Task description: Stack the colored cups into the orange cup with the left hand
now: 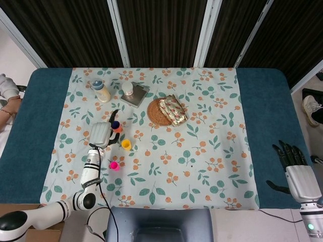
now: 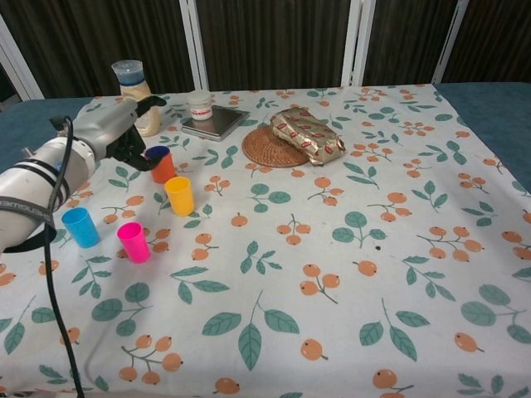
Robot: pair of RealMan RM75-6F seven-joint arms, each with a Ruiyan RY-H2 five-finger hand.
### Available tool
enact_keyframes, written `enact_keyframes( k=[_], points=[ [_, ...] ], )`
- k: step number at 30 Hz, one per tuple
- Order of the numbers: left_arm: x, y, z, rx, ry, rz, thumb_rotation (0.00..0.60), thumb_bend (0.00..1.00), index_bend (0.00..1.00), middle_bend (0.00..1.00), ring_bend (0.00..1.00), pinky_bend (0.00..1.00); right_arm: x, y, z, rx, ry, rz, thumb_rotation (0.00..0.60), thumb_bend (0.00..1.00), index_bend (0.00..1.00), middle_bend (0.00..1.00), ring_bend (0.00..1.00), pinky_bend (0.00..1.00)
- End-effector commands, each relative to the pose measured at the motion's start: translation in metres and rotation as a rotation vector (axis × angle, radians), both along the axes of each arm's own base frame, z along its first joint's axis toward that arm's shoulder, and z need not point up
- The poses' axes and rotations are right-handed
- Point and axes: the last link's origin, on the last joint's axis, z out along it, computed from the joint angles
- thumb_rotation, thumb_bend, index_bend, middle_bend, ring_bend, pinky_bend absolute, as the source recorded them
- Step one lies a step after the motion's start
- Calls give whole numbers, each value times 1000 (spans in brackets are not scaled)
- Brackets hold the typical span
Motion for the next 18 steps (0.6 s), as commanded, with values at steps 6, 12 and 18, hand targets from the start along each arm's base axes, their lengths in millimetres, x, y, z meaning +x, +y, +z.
enact_keyframes(
  k=[6, 12, 18],
  points=[
    [7, -72, 5, -182, -18, -83, 600, 378, 96, 1000, 1000, 1000, 2, 4, -3, 22, -3, 15, 600, 185, 0, 0, 0, 0],
    [5, -71, -15, -193, 18, -55, 600, 372, 174, 1000, 1000, 1000, 3, 6, -1, 23, -10, 23, 600, 185, 0, 0, 0, 0],
    [2, -61, -28, -148, 61, -47, 600, 373, 251, 1000, 1000, 1000, 2, 6, 1, 24, -16, 22, 600, 185, 0, 0, 0, 0]
  ],
)
